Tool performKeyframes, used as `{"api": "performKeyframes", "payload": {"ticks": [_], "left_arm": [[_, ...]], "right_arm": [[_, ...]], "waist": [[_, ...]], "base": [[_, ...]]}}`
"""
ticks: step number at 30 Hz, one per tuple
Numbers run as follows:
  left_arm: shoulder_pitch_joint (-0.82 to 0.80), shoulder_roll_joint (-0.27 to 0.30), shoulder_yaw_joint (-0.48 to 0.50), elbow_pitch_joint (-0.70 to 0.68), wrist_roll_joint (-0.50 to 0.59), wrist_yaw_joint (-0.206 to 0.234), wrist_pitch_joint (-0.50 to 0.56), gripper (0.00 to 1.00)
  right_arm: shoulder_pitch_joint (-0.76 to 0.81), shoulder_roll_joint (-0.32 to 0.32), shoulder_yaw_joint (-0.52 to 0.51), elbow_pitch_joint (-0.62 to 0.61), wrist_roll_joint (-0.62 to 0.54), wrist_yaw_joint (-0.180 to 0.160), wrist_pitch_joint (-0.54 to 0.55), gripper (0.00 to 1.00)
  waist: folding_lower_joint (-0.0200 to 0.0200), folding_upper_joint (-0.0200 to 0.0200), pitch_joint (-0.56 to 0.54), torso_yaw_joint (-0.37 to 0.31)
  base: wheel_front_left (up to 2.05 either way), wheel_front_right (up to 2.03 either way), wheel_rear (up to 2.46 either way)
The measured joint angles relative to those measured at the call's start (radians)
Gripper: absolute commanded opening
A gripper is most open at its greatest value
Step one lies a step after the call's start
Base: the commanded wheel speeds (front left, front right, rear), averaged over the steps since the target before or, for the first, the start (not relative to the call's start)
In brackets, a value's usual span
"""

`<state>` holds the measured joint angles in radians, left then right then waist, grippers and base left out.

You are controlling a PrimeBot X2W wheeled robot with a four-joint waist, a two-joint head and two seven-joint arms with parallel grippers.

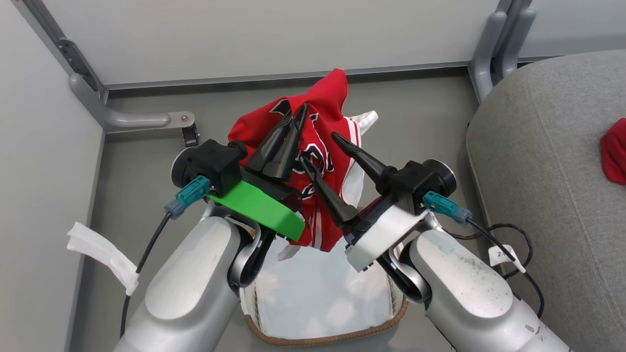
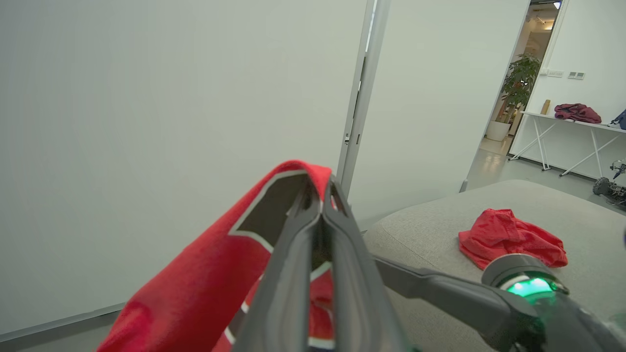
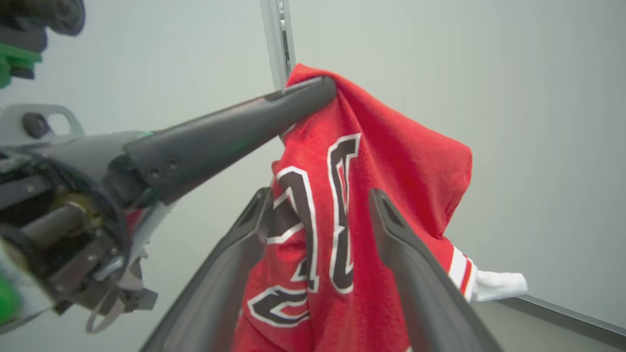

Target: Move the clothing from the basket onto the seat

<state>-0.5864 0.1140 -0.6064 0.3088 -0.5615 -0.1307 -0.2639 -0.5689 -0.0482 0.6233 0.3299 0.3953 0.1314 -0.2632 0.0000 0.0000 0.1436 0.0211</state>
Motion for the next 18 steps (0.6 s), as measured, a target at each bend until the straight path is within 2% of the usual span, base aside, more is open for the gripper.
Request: {"api": "performKeyframes", "payload": {"ticks": [16,17,18], "left_arm": [[-0.023,-0.025,-0.101,-0.002,-0.049,0.000,0.000,0.00],[-0.023,-0.028,-0.105,-0.002,-0.054,0.000,0.000,0.00],[-0.023,-0.030,-0.107,-0.002,-0.056,0.000,0.000,0.00]], "right_arm": [[-0.041,0.000,0.076,0.178,0.047,0.000,0.000,1.00],[-0.040,-0.001,0.075,0.188,0.051,0.000,0.000,0.96],[-0.040,-0.001,0.073,0.194,0.052,0.000,0.000,0.75]], "waist": [[0.0000,0.0000,-0.002,0.063],[0.0000,0.0000,-0.003,0.067],[0.0000,0.0000,-0.004,0.070]], "base": [[0.00,0.00,0.00],[0.00,0.00,0.00],[0.00,0.00,0.00]]}}
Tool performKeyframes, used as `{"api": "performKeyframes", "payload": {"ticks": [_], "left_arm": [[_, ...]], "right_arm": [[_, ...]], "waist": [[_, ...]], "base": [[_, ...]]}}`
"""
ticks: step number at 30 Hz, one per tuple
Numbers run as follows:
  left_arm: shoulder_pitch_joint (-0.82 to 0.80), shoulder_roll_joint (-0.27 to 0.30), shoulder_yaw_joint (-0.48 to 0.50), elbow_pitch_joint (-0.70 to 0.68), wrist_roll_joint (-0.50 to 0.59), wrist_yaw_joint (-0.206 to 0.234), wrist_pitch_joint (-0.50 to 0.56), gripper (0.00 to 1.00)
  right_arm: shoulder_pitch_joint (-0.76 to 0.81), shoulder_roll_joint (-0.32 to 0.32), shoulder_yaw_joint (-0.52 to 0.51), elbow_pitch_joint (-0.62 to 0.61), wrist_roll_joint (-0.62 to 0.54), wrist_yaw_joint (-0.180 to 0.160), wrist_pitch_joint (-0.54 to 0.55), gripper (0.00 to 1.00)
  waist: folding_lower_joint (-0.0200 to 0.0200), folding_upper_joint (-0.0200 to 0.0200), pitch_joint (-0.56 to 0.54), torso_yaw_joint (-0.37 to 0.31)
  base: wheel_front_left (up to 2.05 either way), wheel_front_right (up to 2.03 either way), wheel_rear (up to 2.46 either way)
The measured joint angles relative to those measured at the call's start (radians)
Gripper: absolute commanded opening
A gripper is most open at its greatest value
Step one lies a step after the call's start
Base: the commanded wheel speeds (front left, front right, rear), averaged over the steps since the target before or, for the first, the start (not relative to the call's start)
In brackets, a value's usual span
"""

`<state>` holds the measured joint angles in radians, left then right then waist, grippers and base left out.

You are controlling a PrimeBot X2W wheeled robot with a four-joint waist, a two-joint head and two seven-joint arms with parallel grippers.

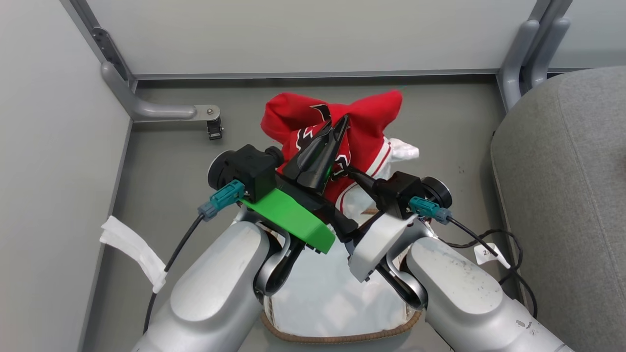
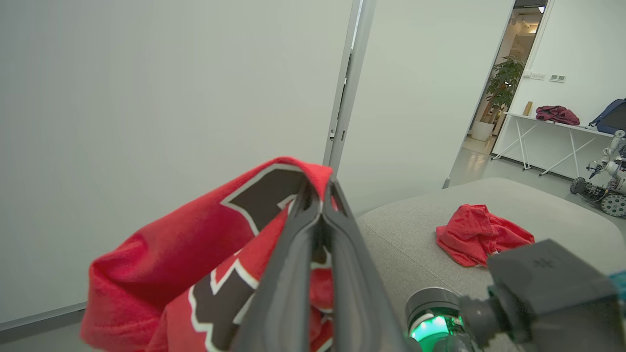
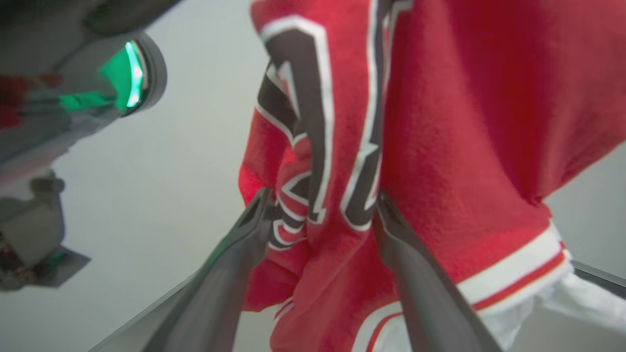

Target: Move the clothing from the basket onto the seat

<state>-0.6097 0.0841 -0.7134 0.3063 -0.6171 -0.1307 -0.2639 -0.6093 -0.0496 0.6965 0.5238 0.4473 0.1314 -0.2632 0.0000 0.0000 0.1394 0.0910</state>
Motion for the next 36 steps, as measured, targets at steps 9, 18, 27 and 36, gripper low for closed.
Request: {"api": "performKeyframes", "payload": {"ticks": [9,18,27,36], "left_arm": [[0.000,-0.001,0.025,0.002,-0.005,0.000,0.000,0.00],[0.011,0.001,0.077,0.016,0.011,0.000,0.000,0.00],[0.041,0.009,0.112,0.036,0.043,0.000,0.000,1.00],[0.094,0.044,0.127,0.014,0.102,0.000,0.000,1.00]], "right_arm": [[0.007,0.001,-0.050,-0.007,-0.002,0.000,0.000,0.00],[0.053,0.001,-0.102,-0.056,-0.027,0.000,0.000,0.00],[0.148,0.000,-0.272,-0.178,-0.109,0.000,0.000,0.00],[0.188,0.000,-0.398,-0.287,-0.135,0.000,0.000,0.00]], "waist": [[0.0000,0.0000,-0.006,0.000],[0.0000,0.0000,0.000,-0.034],[0.0000,0.0000,0.012,-0.088],[0.0000,0.0000,0.031,-0.205]], "base": [[0.00,0.00,0.00],[0.00,0.00,0.00],[0.00,0.00,0.00],[0.00,0.00,0.00]]}}
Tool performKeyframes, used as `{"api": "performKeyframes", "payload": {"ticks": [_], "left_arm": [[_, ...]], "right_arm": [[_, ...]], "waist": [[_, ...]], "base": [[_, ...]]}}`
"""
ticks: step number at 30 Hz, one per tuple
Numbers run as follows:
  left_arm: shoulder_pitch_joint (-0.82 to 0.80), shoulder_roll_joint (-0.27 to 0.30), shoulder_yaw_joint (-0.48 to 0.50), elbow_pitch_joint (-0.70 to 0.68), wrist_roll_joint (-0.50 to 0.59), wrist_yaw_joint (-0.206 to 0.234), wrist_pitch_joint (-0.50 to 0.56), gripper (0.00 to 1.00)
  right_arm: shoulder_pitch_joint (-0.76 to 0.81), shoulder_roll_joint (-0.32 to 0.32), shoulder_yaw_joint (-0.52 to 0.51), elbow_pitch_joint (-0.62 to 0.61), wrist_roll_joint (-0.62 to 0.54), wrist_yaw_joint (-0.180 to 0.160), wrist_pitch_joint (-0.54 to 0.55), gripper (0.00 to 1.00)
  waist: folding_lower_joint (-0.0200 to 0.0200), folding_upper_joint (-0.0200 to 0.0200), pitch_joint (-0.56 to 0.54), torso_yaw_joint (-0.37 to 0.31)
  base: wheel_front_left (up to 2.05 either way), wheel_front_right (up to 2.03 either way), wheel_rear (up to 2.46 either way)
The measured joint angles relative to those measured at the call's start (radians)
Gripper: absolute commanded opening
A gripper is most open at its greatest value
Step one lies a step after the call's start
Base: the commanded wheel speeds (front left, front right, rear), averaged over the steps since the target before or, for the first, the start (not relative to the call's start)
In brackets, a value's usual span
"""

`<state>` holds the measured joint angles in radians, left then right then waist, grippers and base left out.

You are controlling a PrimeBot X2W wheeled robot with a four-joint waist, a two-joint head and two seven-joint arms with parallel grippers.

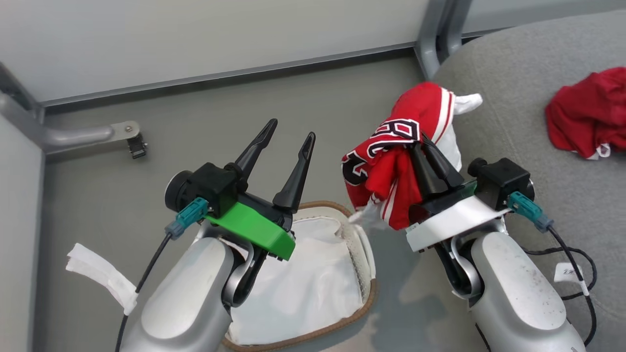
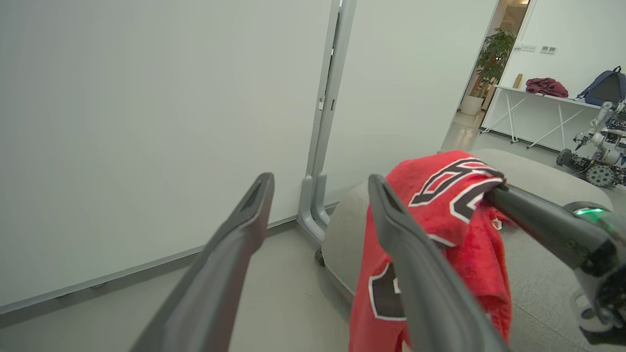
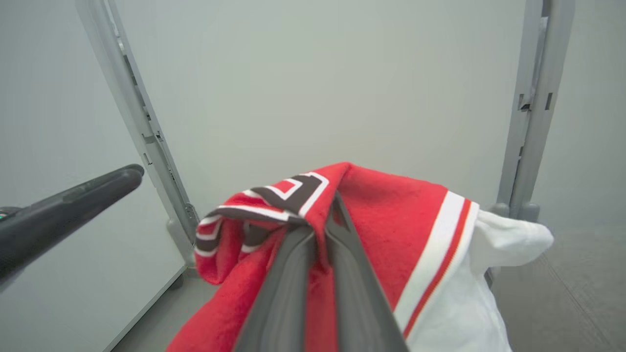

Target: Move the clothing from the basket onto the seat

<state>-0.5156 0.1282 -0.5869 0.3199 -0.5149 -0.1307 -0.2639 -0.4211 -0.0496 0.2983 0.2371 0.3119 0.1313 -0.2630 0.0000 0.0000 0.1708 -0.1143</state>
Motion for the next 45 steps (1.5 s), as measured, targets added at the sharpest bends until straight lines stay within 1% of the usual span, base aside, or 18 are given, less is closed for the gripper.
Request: {"api": "performKeyframes", "payload": {"ticks": [5,13,17,20,23,28,30,35,39,43,45], "left_arm": [[0.021,0.012,-0.014,-0.010,0.022,0.000,0.000,1.00],[0.041,0.019,-0.034,-0.024,0.027,0.000,0.000,1.00],[0.044,0.014,-0.066,-0.026,0.027,0.000,0.000,1.00],[0.035,0.003,-0.100,-0.023,0.018,0.000,0.000,1.00],[0.022,0.002,-0.126,-0.018,0.007,0.000,0.000,1.00],[0.011,0.012,-0.159,-0.008,-0.006,0.000,0.000,1.00],[0.011,0.022,-0.160,-0.007,-0.010,0.000,0.000,1.00],[0.014,0.055,-0.149,-0.001,-0.012,0.000,0.000,1.00],[0.017,0.084,-0.136,-0.002,-0.002,0.000,0.000,1.00],[0.013,0.107,-0.139,-0.007,-0.002,0.000,0.000,1.00],[0.009,0.122,-0.142,-0.007,0.001,0.000,0.000,1.00]], "right_arm": [[0.017,0.000,-0.030,-0.039,0.007,0.000,0.000,0.00],[0.067,0.000,-0.060,-0.080,0.022,0.000,0.000,0.00],[0.104,0.000,-0.106,-0.098,0.020,0.000,0.000,0.00],[0.135,-0.002,-0.157,-0.119,0.004,0.000,0.000,0.00],[0.154,-0.002,-0.193,-0.136,0.000,0.000,0.000,0.00],[0.150,-0.001,-0.208,-0.132,-0.043,0.000,0.000,0.00],[0.118,-0.012,-0.206,-0.117,-0.067,0.000,0.000,0.00],[-0.025,-0.092,-0.220,-0.062,-0.097,0.000,0.000,0.00],[-0.170,-0.171,-0.248,0.003,-0.111,0.000,0.000,0.00],[-0.293,-0.270,-0.295,0.096,-0.142,0.000,0.000,0.00],[-0.350,-0.303,-0.320,0.134,-0.167,0.000,0.000,0.00]], "waist": [[0.0000,0.0000,0.011,-0.086],[0.0000,0.0000,0.024,-0.250],[0.0000,0.0000,0.030,-0.332],[0.0000,0.0000,0.037,-0.379],[0.0000,0.0000,0.048,-0.411],[0.0000,0.0000,0.080,-0.430],[0.0000,0.0001,0.095,-0.433],[0.0000,0.0001,0.132,-0.435],[0.0000,0.0000,0.168,-0.431],[0.0000,0.0000,0.207,-0.409],[0.0000,0.0000,0.228,-0.396]], "base": [[0.00,0.00,0.00],[0.00,0.00,0.00],[0.00,0.00,0.00],[0.00,0.00,0.00],[0.00,0.00,0.00],[0.00,0.00,0.00],[0.00,0.00,0.00],[0.00,0.00,0.00],[0.00,0.00,0.00],[0.00,0.00,0.00],[0.00,0.00,0.00]]}}
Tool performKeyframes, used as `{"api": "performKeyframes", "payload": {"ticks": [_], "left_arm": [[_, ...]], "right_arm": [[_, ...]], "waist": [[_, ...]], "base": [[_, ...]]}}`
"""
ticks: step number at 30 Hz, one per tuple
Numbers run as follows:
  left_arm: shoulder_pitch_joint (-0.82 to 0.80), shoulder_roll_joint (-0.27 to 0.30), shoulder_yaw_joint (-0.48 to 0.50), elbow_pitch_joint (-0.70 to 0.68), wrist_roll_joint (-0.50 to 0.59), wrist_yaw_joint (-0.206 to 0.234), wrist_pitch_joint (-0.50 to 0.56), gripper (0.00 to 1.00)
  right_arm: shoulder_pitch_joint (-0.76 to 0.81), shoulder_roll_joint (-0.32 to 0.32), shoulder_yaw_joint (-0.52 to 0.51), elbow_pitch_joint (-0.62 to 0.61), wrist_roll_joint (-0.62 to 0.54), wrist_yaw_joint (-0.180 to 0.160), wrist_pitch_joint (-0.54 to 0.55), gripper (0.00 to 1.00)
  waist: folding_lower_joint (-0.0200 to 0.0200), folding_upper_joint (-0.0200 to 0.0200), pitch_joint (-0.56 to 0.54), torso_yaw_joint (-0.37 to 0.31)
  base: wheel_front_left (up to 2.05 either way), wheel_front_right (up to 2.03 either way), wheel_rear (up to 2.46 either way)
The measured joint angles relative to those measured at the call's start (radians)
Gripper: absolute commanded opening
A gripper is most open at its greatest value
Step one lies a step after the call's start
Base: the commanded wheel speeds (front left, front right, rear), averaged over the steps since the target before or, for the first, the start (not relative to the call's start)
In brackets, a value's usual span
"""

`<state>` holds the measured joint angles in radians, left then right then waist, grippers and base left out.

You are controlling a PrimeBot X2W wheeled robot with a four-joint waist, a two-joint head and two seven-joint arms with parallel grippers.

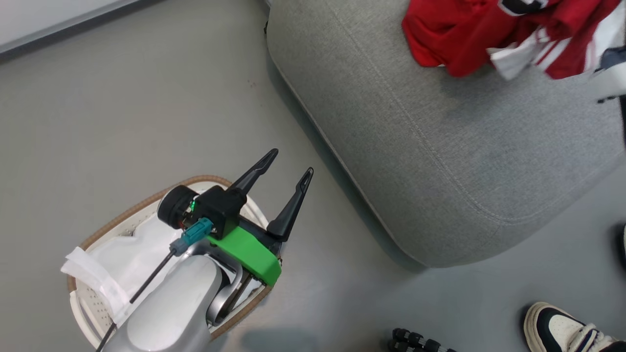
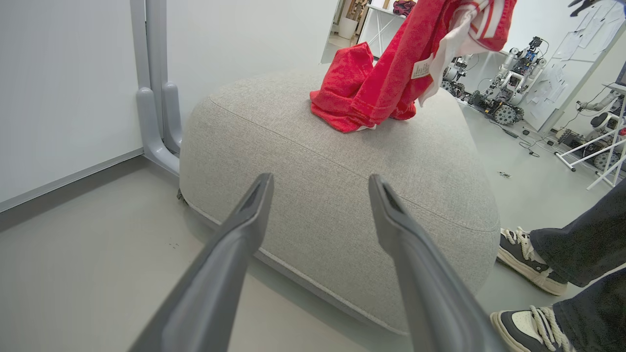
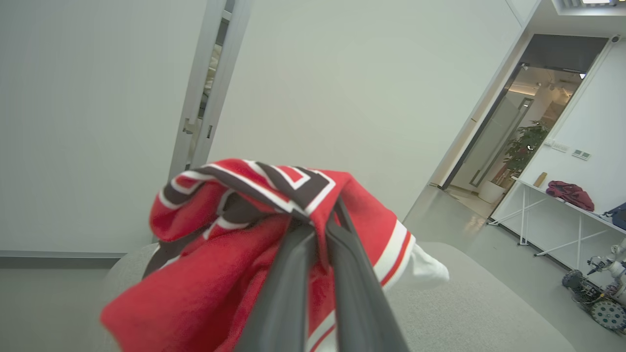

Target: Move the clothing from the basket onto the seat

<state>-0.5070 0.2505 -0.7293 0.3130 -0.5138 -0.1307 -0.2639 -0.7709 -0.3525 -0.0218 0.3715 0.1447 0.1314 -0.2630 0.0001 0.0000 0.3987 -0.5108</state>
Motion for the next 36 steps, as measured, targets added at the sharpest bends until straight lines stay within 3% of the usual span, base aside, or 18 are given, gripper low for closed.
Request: {"api": "performKeyframes", "payload": {"ticks": [8,18,19,20,21,26,36], "left_arm": [[-0.044,0.046,0.004,-0.016,0.004,0.000,0.000,1.00],[-0.079,0.056,0.024,-0.021,-0.004,0.000,0.000,1.00],[-0.079,0.058,0.032,-0.020,-0.005,0.000,0.000,1.00],[-0.078,0.061,0.046,-0.019,-0.005,0.000,0.000,1.00],[-0.077,0.061,0.053,-0.018,-0.005,0.000,0.000,1.00],[-0.056,0.067,0.112,-0.008,-0.005,0.000,0.000,1.00],[0.005,0.029,0.239,0.001,0.018,0.000,0.000,1.00]], "right_arm": [[-0.160,-0.073,-0.102,0.170,-0.087,0.000,0.000,0.00],[-0.221,-0.051,-0.379,0.383,-0.245,0.000,0.000,0.00],[-0.220,-0.033,-0.399,0.399,-0.253,0.000,0.000,0.29],[-0.216,-0.016,-0.410,0.414,-0.264,0.000,0.000,0.80],[-0.212,-0.009,-0.412,0.416,-0.270,0.000,0.000,1.00],[-0.133,0.051,-0.424,0.369,-0.288,0.000,0.000,1.00],[0.141,0.160,-0.298,0.152,-0.224,0.000,0.000,1.00]], "waist": [[0.0001,0.0000,0.087,0.070],[0.0001,0.0000,0.174,0.177],[0.0001,0.0000,0.181,0.188],[0.0001,0.0000,0.189,0.200],[0.0001,0.0000,0.192,0.205],[0.0001,0.0000,0.203,0.239],[0.0000,0.0000,0.131,0.259]], "base": [[0.00,0.00,0.00],[0.00,0.00,0.00],[0.00,0.00,0.00],[0.00,0.00,0.00],[0.00,0.00,0.00],[0.00,0.00,0.00],[0.00,0.00,0.00]]}}
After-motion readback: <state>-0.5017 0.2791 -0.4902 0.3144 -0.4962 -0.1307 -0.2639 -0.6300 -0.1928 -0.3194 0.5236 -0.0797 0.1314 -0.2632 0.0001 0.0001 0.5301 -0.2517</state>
